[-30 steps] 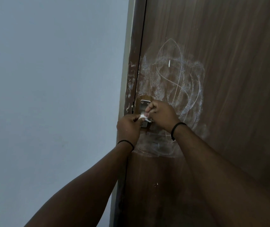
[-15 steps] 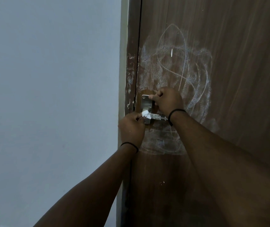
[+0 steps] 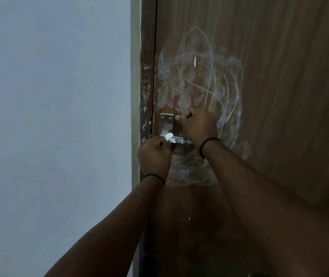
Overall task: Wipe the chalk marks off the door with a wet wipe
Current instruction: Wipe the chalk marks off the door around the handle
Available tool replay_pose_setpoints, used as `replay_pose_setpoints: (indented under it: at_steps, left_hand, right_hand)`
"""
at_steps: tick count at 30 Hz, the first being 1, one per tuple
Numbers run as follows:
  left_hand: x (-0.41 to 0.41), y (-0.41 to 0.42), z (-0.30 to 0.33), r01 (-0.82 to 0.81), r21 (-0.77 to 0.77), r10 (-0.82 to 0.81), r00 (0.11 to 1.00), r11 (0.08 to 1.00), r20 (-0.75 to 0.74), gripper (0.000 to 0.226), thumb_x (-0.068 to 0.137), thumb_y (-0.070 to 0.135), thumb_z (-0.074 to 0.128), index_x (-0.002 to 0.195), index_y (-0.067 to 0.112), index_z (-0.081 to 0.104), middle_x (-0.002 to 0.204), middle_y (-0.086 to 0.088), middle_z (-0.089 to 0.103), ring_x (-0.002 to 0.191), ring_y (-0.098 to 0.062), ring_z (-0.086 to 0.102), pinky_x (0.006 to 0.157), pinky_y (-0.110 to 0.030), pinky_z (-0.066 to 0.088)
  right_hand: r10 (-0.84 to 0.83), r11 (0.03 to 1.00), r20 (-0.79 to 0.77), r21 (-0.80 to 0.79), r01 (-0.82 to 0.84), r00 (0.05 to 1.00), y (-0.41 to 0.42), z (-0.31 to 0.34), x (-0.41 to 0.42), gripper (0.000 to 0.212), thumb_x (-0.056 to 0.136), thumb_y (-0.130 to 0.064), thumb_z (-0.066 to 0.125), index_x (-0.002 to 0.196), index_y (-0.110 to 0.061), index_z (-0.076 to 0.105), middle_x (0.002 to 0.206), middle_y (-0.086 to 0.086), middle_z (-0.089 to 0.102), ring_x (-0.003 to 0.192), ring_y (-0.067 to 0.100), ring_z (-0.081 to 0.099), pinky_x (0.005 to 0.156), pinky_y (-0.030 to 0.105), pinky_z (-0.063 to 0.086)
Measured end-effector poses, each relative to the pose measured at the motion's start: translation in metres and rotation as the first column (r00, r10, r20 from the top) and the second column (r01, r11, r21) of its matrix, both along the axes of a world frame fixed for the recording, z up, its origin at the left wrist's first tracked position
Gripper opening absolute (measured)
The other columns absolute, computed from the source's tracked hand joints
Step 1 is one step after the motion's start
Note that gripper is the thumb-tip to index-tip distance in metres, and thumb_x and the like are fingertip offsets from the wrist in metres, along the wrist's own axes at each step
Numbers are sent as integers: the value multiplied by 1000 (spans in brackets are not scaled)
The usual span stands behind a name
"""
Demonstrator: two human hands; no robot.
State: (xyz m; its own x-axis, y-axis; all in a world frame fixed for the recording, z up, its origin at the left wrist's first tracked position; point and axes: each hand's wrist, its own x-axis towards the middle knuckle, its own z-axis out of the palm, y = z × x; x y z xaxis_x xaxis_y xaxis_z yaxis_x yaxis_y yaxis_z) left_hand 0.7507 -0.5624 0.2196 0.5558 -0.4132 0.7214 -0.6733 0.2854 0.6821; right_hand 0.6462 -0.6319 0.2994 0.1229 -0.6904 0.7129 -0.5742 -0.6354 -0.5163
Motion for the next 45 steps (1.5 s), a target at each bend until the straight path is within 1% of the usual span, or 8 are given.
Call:
replay_pose_setpoints:
  at_steps: [6,11,17,21,30,38,41,45]
  left_hand:
    - [-18,-1,4,33,48,-37,997,998,70,12,88,15,67,89,14,79,77,-2,73,64,-12,60,55,-14,35]
    - [-14,-1,7,70,41,-62,983,997,-170,7,81,22,74,77,17,78,71,7,70,61,2,57,53,-6,36]
    - [6,1,4,332,53,-285,872,942,-398,15,85,1,66,78,7,78,68,-9,72,61,-21,69,56,-30,57]
    - [21,7,-2,284,114,-232,913,952,-336,27,85,7,62,72,26,76,67,7,72,58,-5,67,52,-16,52]
    - [34,4,10,247,91,-182,877,965,-445,18,85,16,61,74,25,71,62,4,71,56,-11,69,74,-39,61]
    - [19,4,11,246,86,-210,930,965,-301,9,87,24,69,93,25,76,79,12,71,74,-7,67,56,-4,40]
    - [21,3,10,234,107,-196,939,966,-281,15,86,24,70,99,22,77,81,16,70,75,-2,65,63,-11,46]
    - [25,0,7,205,127,-172,958,970,-230,14,85,30,72,96,25,79,89,9,76,77,-3,65,69,-17,48]
  right_hand:
    - [128,991,33,-41,-126,991,23,-29,-9,20,94,-30,64,80,-16,67,74,-6,67,69,8,61,64,32,53]
    - [151,984,-26,-90,-152,988,31,-50,-11,13,92,-16,67,99,-14,77,95,2,74,86,14,66,80,27,52]
    - [126,987,-4,-101,-125,992,35,-64,14,22,85,-6,67,103,-16,75,102,2,64,80,6,54,68,8,39]
    - [105,989,-29,-98,-107,994,38,-66,29,11,85,-10,67,93,-15,72,100,2,57,78,10,51,68,22,40]
    - [12,997,116,-73,-4,993,38,-70,2,6,88,-12,65,82,-13,62,96,1,55,79,9,48,66,19,33]
    - [-80,994,94,-69,87,992,35,-70,-14,6,90,-15,64,85,-13,64,103,7,59,78,9,50,66,9,34]
    - [-12,997,54,-79,16,998,38,-66,8,7,92,-14,63,95,-11,69,104,8,58,86,19,55,74,28,45]
    - [38,997,60,-62,-34,997,40,-57,29,9,90,-13,63,94,-12,70,101,8,57,81,18,54,70,25,41]
